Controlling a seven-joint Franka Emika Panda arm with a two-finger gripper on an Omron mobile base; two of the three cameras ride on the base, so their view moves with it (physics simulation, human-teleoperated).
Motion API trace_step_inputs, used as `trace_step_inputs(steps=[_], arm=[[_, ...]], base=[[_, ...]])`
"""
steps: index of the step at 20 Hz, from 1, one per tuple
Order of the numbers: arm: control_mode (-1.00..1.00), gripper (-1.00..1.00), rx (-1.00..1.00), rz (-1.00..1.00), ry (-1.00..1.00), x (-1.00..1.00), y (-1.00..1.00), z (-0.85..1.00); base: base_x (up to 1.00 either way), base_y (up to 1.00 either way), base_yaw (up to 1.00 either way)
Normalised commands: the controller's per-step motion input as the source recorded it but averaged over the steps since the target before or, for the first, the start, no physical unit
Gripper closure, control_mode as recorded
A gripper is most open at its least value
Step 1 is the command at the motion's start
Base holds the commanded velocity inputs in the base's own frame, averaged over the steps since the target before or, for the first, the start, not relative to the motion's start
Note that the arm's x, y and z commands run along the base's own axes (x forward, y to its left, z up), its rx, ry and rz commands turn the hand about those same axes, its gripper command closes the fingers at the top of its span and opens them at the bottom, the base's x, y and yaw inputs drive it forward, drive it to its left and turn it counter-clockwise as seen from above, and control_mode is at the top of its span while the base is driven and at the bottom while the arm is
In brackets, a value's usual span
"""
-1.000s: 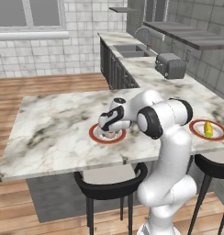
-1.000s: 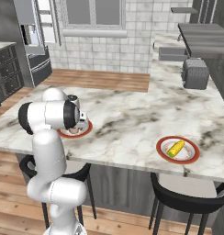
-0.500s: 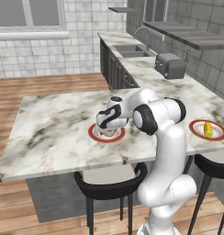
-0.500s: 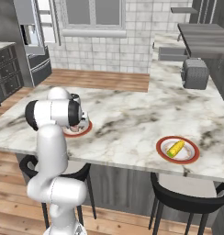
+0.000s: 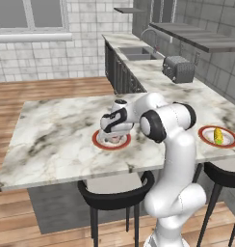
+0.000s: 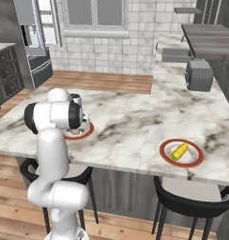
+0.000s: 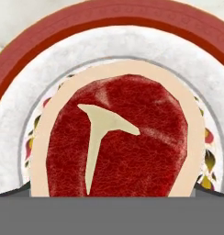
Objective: Transport the steak and corn to the fridge. Place the steak on the rack containing meat and place the corn on the rack containing the vegetable, ensuring meats and vegetables are on different racks.
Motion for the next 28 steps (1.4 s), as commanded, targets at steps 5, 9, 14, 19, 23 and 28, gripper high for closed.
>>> trace_step_inputs(steps=[5, 9, 14, 19, 23, 28], arm=[[-1.00, 1.00, 0.00, 0.00, 0.02, -0.78, -0.06, 0.13], [-1.00, 1.00, 0.03, 0.00, -0.12, -0.87, -0.34, 0.75], [-1.00, 1.00, 0.05, 0.00, -0.01, -0.81, -0.25, 0.85], [-1.00, 1.00, 0.05, 0.00, 0.01, -0.86, -0.36, 0.92], [-1.00, 1.00, 0.01, 0.00, 0.02, -0.90, -0.41, 0.86], [-1.00, 1.00, 0.00, 0.00, 0.02, -0.97, -0.45, 0.77]], base=[[0.00, 0.00, 0.00], [0.00, 0.00, 0.00], [0.00, 0.00, 0.00], [0.00, 0.00, 0.00], [0.00, 0.00, 0.00], [0.00, 0.00, 0.00]])
